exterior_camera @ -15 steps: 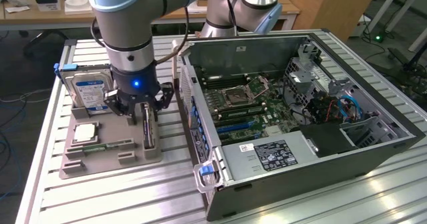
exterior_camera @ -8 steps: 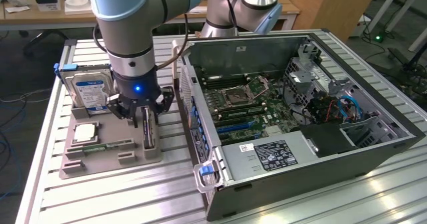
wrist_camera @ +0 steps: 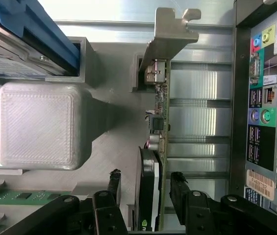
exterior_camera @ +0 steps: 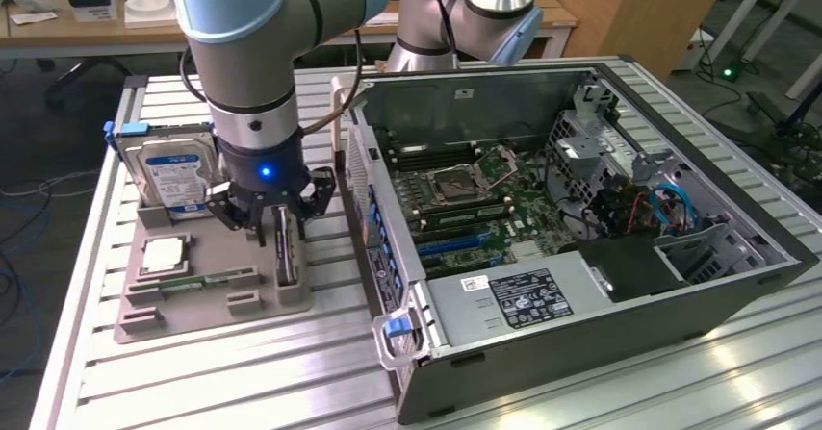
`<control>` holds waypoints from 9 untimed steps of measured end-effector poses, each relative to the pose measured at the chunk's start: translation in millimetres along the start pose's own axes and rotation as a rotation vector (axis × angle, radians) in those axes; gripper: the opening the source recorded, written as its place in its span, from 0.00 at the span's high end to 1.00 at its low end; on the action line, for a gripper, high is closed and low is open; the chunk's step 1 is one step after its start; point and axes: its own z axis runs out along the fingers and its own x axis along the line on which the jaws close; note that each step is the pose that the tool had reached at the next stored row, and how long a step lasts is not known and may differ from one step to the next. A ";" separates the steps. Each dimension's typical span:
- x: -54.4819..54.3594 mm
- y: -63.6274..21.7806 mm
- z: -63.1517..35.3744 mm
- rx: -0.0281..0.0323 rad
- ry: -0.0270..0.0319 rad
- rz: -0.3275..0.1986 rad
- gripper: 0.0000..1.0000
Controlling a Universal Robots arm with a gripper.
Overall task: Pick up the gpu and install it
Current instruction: 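Pick up the gpu and move the gpu toward the slot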
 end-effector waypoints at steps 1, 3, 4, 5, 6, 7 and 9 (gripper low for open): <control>0.0 0.0 0.1 0.0000 0.0000 0.000 0.47; 0.0 1.4 0.7 -0.0002 -0.0003 0.000 0.47; 0.1 2.1 1.0 0.0000 -0.0001 0.000 0.47; 0.0 3.1 1.6 -0.0001 -0.0001 0.000 0.47; 0.0 3.3 2.6 -0.0002 -0.0002 0.001 0.47; 0.1 3.2 3.8 0.0000 0.0001 0.002 0.47; 0.1 3.1 6.1 0.0001 -0.0001 0.008 0.47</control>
